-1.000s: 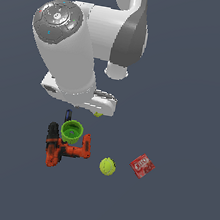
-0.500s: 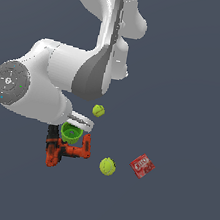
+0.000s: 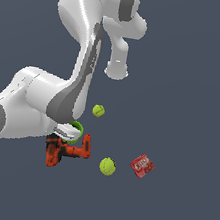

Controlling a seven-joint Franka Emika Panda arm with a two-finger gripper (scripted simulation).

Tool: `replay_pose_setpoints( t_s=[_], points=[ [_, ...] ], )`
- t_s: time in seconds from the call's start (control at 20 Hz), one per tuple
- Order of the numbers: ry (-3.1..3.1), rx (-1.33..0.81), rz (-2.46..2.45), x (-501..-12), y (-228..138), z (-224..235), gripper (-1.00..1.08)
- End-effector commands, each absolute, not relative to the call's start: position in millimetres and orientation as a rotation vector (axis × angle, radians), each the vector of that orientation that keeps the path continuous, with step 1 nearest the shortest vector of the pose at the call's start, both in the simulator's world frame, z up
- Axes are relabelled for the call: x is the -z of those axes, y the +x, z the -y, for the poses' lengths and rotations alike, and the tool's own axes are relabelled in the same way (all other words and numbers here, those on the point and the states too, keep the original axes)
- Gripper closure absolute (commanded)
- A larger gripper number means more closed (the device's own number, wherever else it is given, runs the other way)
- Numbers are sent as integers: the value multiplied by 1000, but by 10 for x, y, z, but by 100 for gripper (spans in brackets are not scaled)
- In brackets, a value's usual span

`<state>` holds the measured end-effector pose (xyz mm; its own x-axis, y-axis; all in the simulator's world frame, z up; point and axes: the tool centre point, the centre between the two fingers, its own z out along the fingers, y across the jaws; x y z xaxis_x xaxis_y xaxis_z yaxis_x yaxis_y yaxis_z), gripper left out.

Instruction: Pick up a designated object from a clutter of objects.

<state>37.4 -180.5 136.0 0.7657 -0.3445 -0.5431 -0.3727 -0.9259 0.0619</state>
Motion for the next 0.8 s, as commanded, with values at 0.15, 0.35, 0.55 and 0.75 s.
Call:
replay_pose_setpoints(
  t_s=[0.15, 0.35, 0.55, 0.75],
  points=[
    [-2870, -943, -624, -1182, 332, 1918, -20],
    [-2859, -964, -634, -1123, 315, 1954, -20],
    [-2859, -964, -634, -1120, 310, 1954, -20],
    [-2859, -964, -634, -1089, 287, 1946, -20]
  ],
)
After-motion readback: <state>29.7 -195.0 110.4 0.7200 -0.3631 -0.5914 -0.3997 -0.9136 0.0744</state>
